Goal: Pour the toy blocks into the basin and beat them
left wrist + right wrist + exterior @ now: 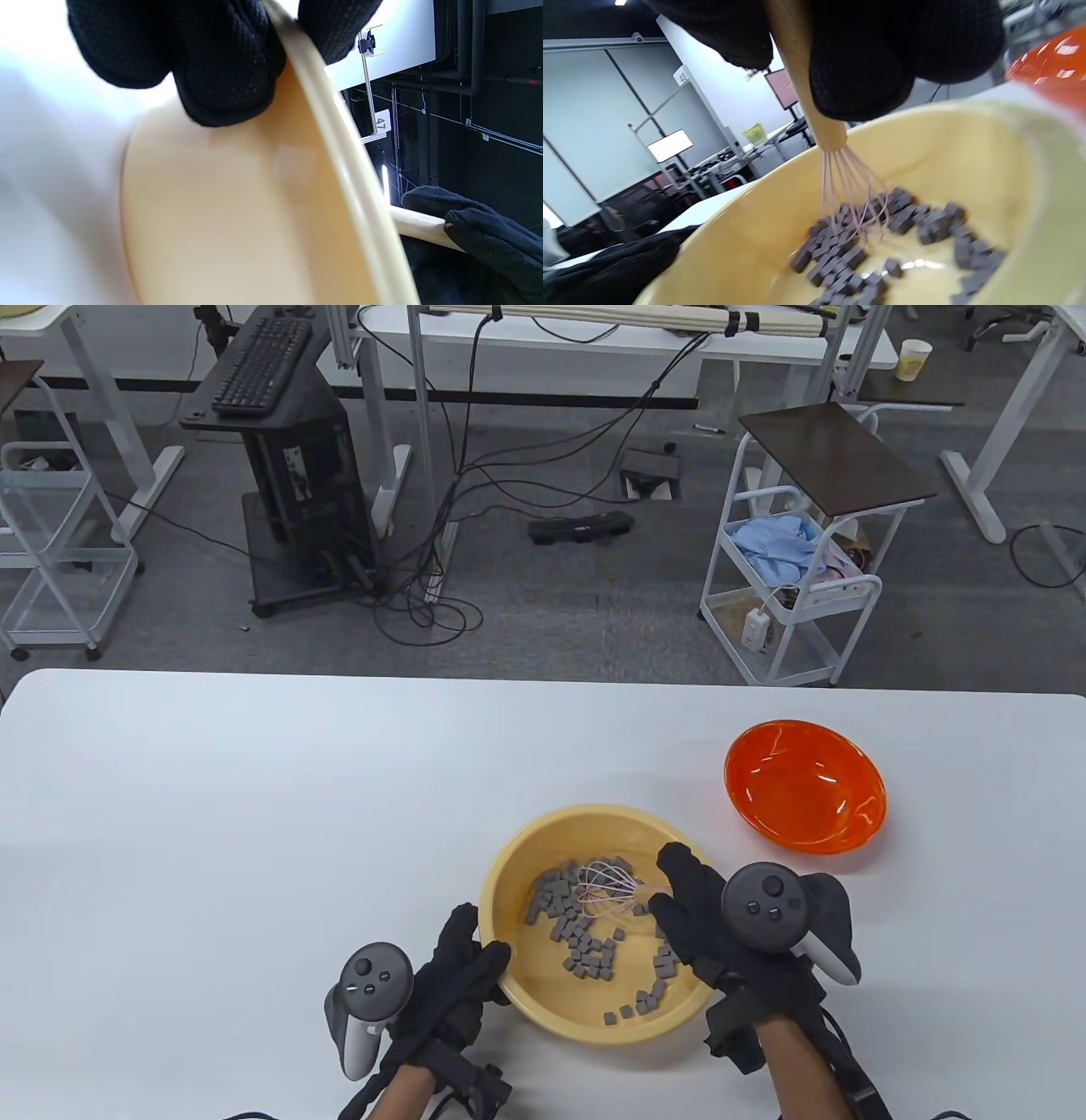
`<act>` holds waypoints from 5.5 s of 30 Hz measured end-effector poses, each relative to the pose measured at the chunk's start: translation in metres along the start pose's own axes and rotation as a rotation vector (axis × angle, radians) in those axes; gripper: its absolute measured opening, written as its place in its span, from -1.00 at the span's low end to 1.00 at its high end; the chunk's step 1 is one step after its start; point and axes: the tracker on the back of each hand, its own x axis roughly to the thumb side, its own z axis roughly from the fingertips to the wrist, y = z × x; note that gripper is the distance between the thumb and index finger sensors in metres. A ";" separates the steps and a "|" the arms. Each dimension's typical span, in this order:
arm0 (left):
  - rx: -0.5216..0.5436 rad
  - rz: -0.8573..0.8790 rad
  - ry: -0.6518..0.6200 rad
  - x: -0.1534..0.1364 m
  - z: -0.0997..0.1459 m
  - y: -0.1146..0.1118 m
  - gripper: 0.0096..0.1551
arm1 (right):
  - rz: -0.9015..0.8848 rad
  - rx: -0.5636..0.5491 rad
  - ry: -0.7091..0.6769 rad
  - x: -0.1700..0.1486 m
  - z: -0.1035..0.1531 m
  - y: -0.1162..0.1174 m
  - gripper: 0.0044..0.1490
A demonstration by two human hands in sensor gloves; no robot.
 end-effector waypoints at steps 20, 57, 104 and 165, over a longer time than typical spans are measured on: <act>-0.007 0.008 0.002 -0.001 0.000 0.001 -0.14 | -0.207 0.150 -0.189 0.014 0.002 -0.002 -0.38; -0.014 0.011 0.005 -0.001 -0.001 0.001 -0.14 | 0.014 -0.115 -0.047 -0.002 0.002 -0.002 -0.41; -0.022 0.025 0.016 -0.001 0.000 0.002 -0.15 | -0.081 -0.091 -0.009 -0.002 0.022 -0.042 -0.45; -0.036 0.036 0.023 -0.001 0.000 0.002 -0.16 | -0.051 -0.138 -0.022 -0.002 0.028 -0.052 -0.51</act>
